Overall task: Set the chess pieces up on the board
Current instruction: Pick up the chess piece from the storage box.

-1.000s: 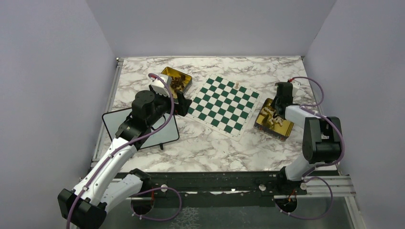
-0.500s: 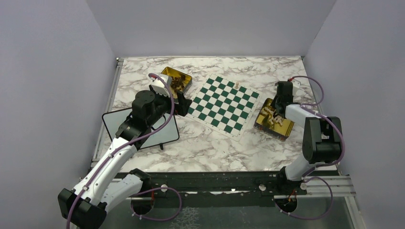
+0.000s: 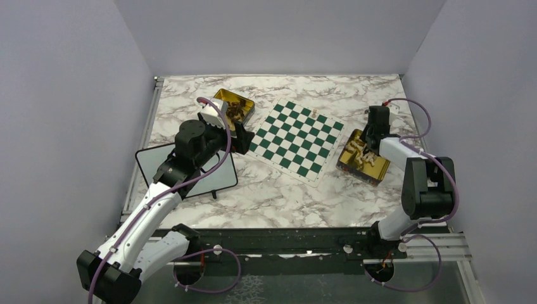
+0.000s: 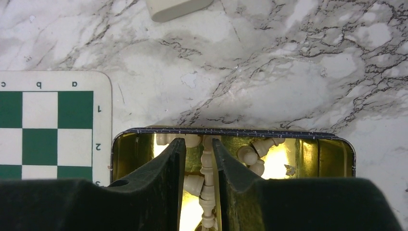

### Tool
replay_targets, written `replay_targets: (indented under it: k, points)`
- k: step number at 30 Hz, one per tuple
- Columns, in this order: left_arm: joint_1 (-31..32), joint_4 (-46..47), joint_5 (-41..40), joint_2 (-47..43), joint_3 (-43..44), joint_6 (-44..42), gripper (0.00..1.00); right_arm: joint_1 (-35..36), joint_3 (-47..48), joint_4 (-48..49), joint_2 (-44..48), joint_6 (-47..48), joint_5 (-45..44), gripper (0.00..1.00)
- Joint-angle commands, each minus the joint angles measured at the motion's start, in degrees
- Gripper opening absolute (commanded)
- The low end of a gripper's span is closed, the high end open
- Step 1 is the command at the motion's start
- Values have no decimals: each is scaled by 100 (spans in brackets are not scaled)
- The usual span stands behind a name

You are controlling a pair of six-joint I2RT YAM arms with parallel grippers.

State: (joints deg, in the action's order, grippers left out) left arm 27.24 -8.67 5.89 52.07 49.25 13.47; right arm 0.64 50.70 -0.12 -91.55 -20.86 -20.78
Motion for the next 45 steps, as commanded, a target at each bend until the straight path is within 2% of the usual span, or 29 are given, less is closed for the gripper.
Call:
replay_targets:
  k: [1, 10, 45]
  points:
    - [27, 155, 75, -63, -54, 7, 99, -34, -141, -35, 100, 42, -137, 32]
    - [24, 165, 53, -23, -59, -1, 99, -35, -344, 389, 110, 165, -191, 32]
    - [27, 173, 38, -70, -74, -5, 99, -214, -531, 719, -66, 197, 272, 32]
